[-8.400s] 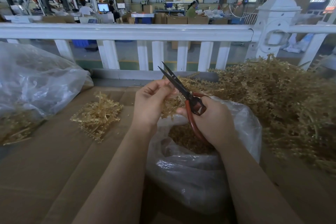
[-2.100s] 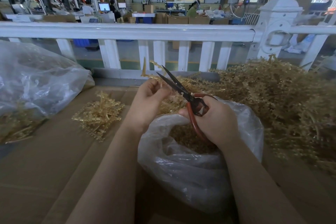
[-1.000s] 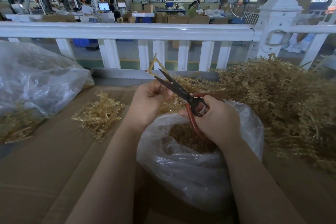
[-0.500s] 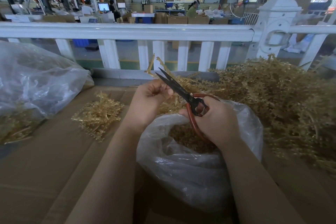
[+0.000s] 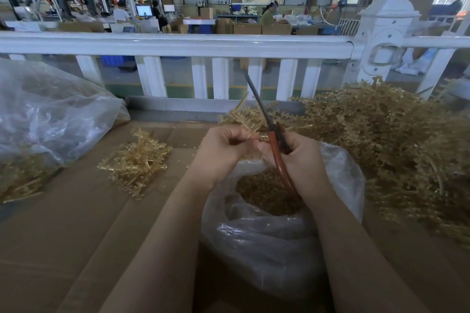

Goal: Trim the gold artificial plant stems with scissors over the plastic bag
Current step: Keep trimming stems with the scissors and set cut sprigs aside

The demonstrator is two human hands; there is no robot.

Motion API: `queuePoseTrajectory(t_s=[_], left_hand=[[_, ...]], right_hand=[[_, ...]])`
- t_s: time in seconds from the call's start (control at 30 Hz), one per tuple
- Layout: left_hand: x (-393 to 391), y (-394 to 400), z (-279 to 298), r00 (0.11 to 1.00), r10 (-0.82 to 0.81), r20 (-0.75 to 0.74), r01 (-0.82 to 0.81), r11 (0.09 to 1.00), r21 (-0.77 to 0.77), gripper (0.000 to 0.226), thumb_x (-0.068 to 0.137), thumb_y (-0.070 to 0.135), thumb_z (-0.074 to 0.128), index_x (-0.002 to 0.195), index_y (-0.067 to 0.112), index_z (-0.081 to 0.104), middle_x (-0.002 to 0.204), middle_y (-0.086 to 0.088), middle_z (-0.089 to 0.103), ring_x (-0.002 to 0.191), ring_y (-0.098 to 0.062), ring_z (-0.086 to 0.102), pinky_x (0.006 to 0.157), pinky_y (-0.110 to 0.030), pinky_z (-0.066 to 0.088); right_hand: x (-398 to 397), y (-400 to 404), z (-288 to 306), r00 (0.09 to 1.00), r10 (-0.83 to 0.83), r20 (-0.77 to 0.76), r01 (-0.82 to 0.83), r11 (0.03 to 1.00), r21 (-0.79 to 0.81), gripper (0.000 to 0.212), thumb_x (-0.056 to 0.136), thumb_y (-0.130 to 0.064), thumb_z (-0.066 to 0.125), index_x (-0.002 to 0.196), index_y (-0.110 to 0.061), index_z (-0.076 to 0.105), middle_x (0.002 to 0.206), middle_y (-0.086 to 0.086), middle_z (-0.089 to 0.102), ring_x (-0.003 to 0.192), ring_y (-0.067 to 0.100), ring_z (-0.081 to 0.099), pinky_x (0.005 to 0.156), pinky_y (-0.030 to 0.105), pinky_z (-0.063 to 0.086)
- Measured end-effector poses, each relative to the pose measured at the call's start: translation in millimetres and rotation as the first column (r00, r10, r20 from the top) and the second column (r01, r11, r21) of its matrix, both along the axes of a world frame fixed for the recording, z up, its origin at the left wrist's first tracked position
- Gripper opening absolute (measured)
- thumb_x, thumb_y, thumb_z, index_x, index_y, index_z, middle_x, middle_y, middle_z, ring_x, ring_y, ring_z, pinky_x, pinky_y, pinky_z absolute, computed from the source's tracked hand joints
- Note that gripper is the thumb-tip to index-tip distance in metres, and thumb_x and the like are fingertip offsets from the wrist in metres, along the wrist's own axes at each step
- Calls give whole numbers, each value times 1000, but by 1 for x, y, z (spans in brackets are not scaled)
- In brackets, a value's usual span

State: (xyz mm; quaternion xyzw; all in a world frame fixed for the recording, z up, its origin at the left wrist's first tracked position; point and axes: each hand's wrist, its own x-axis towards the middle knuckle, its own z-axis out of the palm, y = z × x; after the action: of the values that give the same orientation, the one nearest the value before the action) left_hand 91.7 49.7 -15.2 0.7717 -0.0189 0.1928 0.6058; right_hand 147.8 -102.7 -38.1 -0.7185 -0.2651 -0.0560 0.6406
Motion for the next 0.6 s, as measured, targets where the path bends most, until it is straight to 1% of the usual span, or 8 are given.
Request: queuePoseTrajectory(t_s=[0.1, 0.2, 0.27, 0.33, 0.4, 0.43, 0.5, 0.6], left_hand=[[0, 0, 1, 1000, 0, -6, 0, 998, -57, 11, 85, 1, 73, 83, 12, 73, 78, 1, 74, 75, -5, 68, 73, -15, 51], [0, 0, 2, 1000, 7, -5, -7, 990, -144, 3, 89, 12, 71, 85, 10, 72, 84, -6, 74, 77, -12, 65, 72, -18, 51], [0, -1, 3, 1000, 23, 20, -19, 983, -184, 13, 92, 17, 68, 83, 9, 71, 83, -13, 70, 74, -17, 59, 73, -23, 51], [0, -1, 3, 999, 42, 31, -35, 980, -196, 16, 93, 17, 67, 79, 10, 71, 79, -12, 68, 68, -14, 56, 72, -25, 48], [0, -3, 3, 997, 69, 36, -58, 968, -244, 11, 92, 12, 68, 82, 9, 72, 74, -5, 70, 63, -9, 58, 67, -23, 50], [1, -3, 3, 995, 85, 44, -69, 957, -282, 8, 92, 11, 68, 85, 8, 72, 73, -3, 70, 62, -8, 60, 65, -22, 51], [1, -1, 3, 989, 132, 60, -105, 936, -336, 4, 90, 11, 70, 87, 10, 73, 74, -2, 70, 67, -10, 62, 64, -20, 51], [1, 3, 3, 980, 181, 89, -134, 914, -383, 5, 87, 11, 72, 92, 8, 72, 69, 4, 70, 66, -7, 62, 62, -16, 48]], right_hand=[[3, -2, 0, 999, 7, -51, -5, 1000, 22, 15, 86, -15, 80, 78, -24, 71, 62, -7, 70, 55, 4, 63, 52, 17, 48], [4, -3, 0, 999, 11, -53, -9, 999, 43, 16, 87, -12, 78, 80, -23, 70, 60, -9, 67, 53, 2, 61, 51, 15, 47], [4, -2, -1, 1000, -4, -24, 4, 1000, 20, 19, 87, -11, 78, 78, -26, 69, 58, -12, 66, 52, -1, 59, 50, 14, 46], [3, -1, -1, 1000, -22, 13, 22, 1000, -20, 20, 86, -14, 79, 75, -27, 69, 58, -13, 65, 51, -2, 58, 50, 14, 46], [3, 0, -1, 999, -31, 23, 32, 999, -33, 17, 82, -26, 83, 73, -30, 69, 61, -15, 66, 54, -1, 59, 52, 16, 47], [3, 0, -1, 999, -44, 20, 45, 998, -43, 16, 78, -39, 83, 73, -34, 69, 64, -17, 67, 57, -2, 60, 55, 17, 47], [2, 0, -2, 994, -102, 37, 106, 986, -128, 27, 66, -69, 75, 78, -46, 67, 71, -26, 67, 66, -5, 62, 62, 19, 45], [2, -2, -4, 977, -164, 138, 198, 938, -285, 47, 63, -86, 61, 84, -44, 61, 88, -35, 64, 82, -11, 60, 64, 20, 41]])
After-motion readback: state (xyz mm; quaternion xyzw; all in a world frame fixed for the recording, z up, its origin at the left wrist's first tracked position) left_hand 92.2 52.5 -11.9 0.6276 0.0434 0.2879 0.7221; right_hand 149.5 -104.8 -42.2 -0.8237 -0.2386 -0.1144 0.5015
